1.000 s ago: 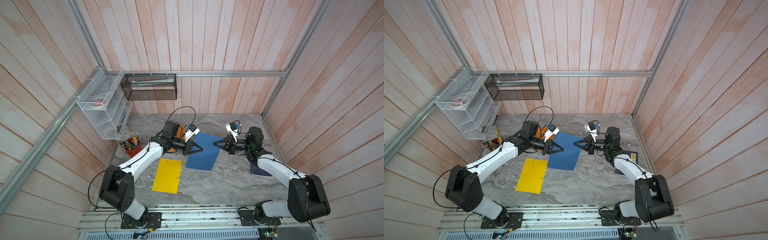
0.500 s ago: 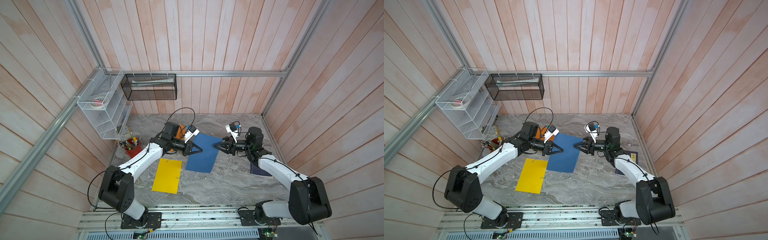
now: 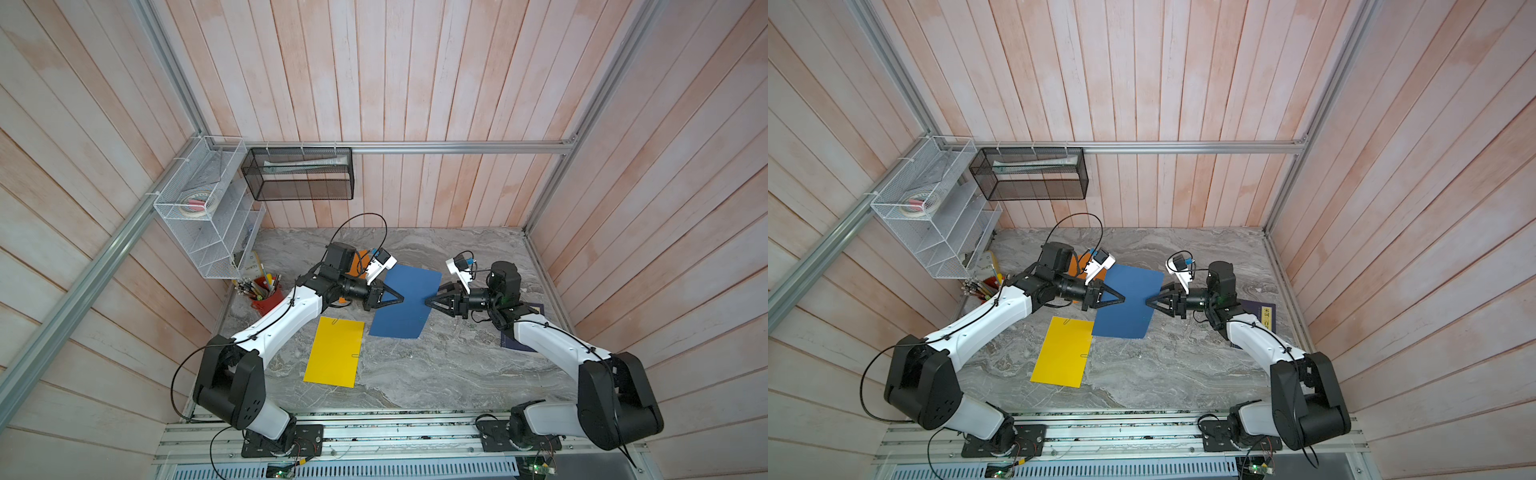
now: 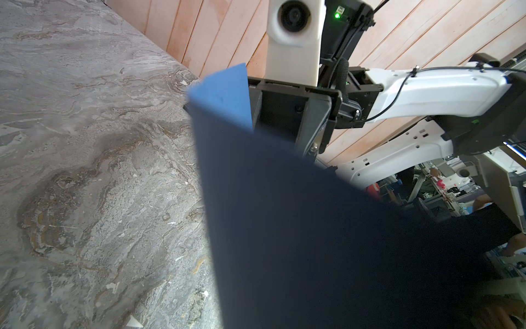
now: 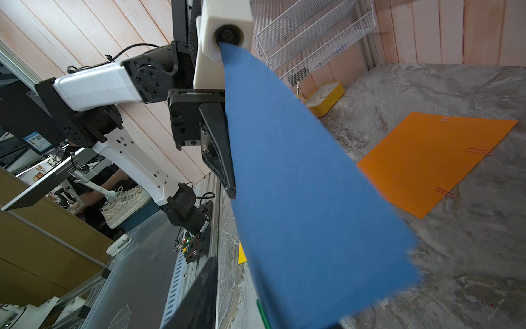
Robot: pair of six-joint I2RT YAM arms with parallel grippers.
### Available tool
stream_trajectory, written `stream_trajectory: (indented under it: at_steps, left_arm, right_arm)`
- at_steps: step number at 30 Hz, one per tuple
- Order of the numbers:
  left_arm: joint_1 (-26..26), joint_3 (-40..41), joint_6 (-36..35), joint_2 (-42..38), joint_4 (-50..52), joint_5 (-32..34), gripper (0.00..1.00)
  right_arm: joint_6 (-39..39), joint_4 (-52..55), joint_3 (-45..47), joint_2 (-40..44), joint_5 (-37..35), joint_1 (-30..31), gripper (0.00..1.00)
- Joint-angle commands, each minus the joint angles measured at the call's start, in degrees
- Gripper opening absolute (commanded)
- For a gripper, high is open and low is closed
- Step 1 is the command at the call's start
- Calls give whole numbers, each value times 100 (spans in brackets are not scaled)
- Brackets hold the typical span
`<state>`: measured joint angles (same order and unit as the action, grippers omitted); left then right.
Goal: Unclip the paperclips from the documents
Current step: Adjust the document, then remove the paper clip from the document.
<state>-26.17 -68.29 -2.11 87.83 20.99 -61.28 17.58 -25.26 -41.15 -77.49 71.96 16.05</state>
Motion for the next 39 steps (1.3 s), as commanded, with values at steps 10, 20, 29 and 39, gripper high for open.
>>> stream_trajectory:
  at_steps: [10,20,29,39]
  left_arm:
    - [102,-44,-174,-199,107,-31,0]
    - [128,-70,-211,-179,143,6,0]
    - [139,-150,-290,-161,275,46,0]
    - [143,-221,-354,-144,354,93,0]
  right_arm:
    - [26,48,124,314,195,-7,30]
    - [-153,349,36,268,283,-6,22]
    - [-208,402,36,287,240,-37,15]
    - [-179,405,19,243,241,-54,3]
